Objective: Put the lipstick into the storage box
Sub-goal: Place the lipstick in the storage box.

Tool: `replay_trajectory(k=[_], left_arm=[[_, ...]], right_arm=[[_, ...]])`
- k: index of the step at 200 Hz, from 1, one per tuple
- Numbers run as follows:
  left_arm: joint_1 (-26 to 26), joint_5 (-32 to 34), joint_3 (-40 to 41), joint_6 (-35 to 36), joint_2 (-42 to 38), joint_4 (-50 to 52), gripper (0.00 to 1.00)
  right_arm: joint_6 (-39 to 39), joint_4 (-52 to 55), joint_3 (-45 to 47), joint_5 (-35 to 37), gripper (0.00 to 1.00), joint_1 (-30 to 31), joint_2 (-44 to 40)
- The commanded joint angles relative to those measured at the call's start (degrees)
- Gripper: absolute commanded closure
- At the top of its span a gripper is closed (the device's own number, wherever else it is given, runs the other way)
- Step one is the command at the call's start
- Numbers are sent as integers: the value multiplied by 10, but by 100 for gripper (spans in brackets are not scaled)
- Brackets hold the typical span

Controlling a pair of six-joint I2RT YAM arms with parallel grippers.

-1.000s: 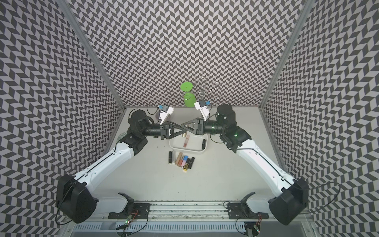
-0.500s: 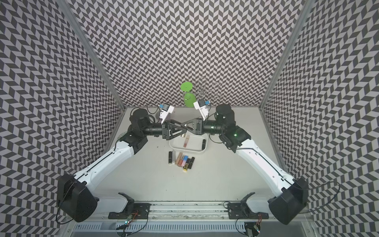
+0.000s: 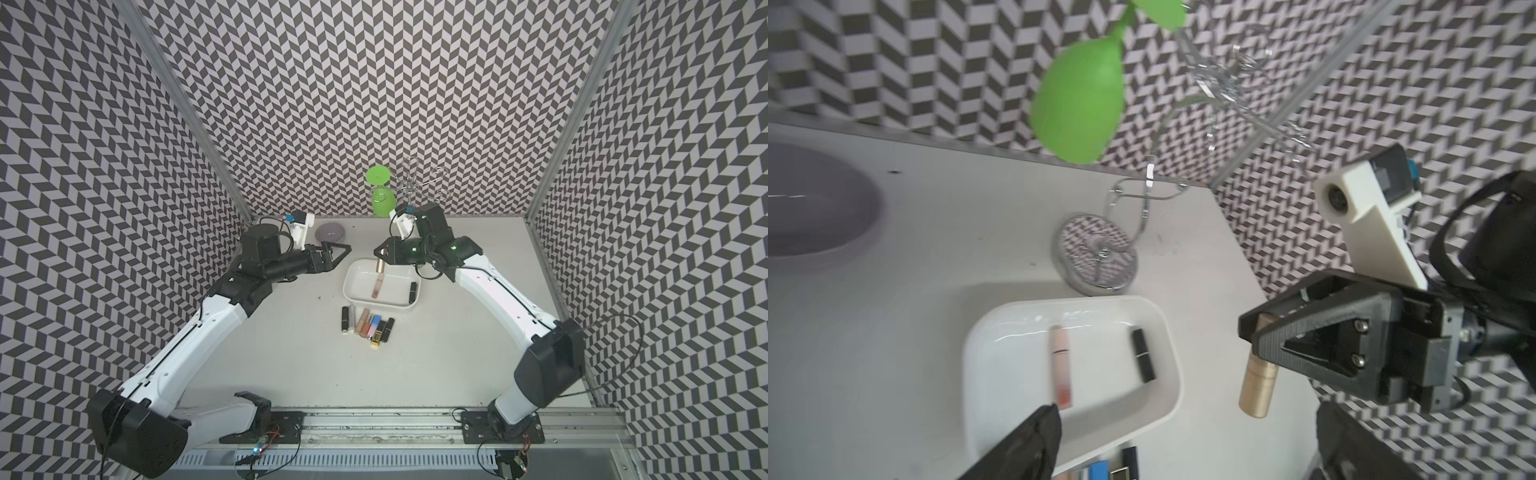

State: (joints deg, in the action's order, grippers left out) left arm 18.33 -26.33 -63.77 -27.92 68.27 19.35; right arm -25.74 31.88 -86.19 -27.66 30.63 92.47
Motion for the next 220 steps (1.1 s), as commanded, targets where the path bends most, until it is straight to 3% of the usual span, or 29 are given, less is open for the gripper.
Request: replay_trajectory(k=[1,66,220], left_arm=[[0,104,26,25,-10,94,1],[-39,50,97,8,14,100,1],[-79,15,98,85,56,121,1]], right_arm=[[21,32,-10,56,82,-1,40],[32,48,-38,63,81,-1,175],[-21,-5,-67,113,74,-1,300]])
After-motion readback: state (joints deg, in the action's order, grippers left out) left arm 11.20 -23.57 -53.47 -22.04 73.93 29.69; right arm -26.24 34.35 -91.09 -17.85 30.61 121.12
